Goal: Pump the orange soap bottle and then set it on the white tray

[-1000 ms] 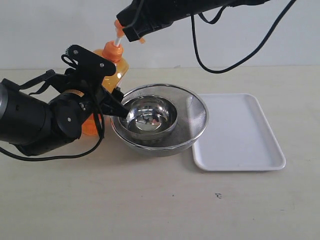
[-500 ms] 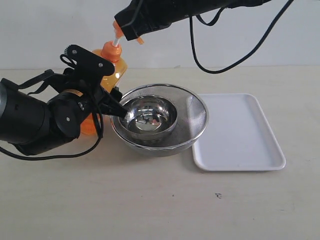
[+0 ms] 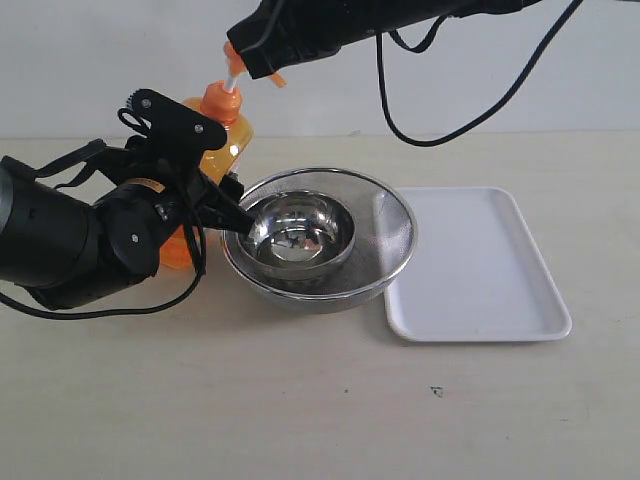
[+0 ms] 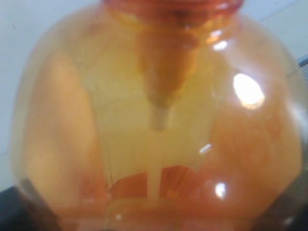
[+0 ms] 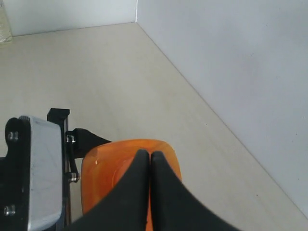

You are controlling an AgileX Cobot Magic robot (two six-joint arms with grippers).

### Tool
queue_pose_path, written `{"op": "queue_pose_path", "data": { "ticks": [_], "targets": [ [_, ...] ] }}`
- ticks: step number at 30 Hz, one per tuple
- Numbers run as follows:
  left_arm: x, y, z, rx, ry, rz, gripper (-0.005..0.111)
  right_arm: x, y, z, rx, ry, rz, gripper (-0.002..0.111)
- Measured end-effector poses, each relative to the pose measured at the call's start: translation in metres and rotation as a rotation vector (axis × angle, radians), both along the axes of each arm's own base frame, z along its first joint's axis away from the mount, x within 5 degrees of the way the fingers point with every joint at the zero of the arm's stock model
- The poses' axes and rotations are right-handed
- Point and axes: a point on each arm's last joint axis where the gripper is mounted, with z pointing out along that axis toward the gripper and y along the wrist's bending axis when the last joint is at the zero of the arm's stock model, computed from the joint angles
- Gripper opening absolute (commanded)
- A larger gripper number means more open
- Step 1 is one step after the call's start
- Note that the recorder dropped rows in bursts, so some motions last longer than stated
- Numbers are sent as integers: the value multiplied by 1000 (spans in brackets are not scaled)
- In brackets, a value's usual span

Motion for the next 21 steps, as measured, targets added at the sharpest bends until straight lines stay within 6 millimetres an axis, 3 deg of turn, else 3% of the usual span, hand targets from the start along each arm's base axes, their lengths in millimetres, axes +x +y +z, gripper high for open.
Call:
{"op": "queue_pose_path", "data": {
  "ticks": [21],
  "targets": [
    [0,0,0,-2,0,1,5,0,0,0,4,9,-4,0]
  ]
}}
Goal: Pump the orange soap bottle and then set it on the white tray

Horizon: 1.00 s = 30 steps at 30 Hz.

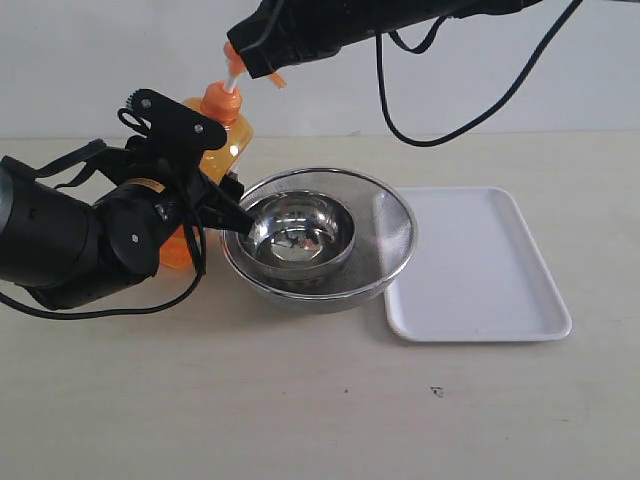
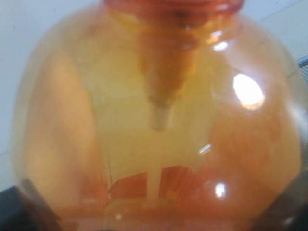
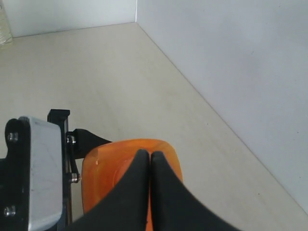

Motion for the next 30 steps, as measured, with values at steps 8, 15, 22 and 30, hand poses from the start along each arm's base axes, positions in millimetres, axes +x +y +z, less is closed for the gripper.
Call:
{"op": "queue_pose_path", "data": {
  "ticks": [8,15,22,30],
  "targets": [
    [0,0,0,0,1,-4,5,0,-2,4,-6,-24,-18,0],
    [-1,-3,0,-5,3,-28,5,-5,-12,26,-61,-154,-42,0],
    [-1,-3,0,-6,3,-27,5,-7,-12,27,-56,-135,-35,0],
    [-1,-3,0,-6,3,-27,5,-10,-11,26,-57,-115,-11,0]
  ]
}}
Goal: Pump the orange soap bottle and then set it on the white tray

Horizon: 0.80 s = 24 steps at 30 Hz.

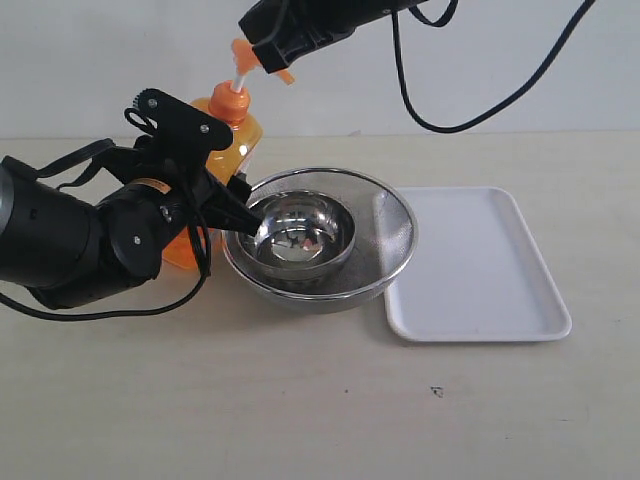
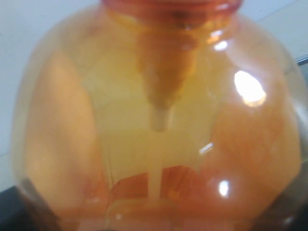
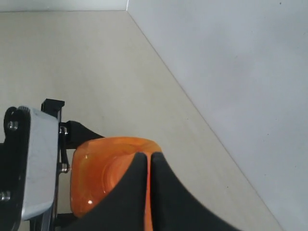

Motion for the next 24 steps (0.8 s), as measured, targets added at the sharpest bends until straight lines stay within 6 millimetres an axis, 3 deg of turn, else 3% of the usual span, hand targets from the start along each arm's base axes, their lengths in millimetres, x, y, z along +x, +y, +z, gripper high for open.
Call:
{"op": "queue_pose_path", "data": {
  "ticks": [24],
  "targets": [
    [0,1,0,0,-1,7,5,10,11,-24,31,120,19,0]
  ]
}}
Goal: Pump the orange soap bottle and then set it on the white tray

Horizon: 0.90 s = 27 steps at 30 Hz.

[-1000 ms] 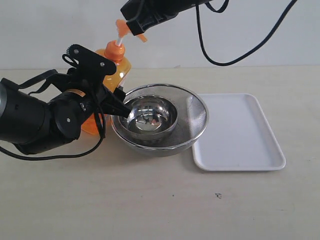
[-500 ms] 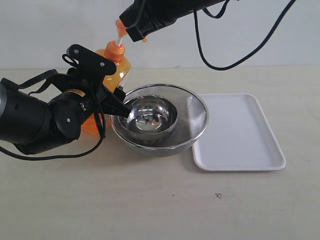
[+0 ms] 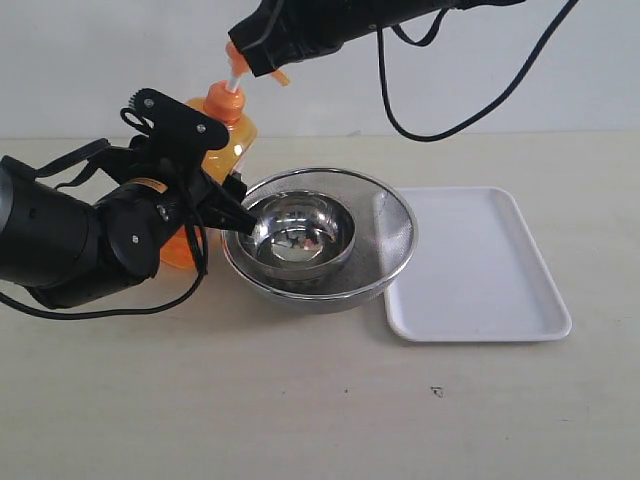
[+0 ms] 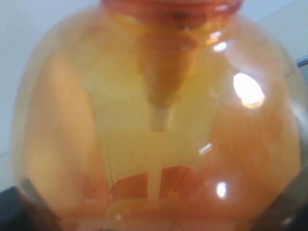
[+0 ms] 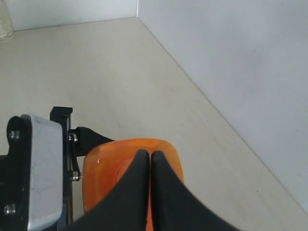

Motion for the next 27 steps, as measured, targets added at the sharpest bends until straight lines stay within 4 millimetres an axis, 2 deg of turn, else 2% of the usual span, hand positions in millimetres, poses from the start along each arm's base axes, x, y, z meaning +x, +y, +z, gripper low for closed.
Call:
{"op": "queue_pose_path", "data": {
  "ticks": [27],
  "targets": [
    [1,2,0,1,0,8,5,0,4,-2,4,9,4,0]
  ]
}}
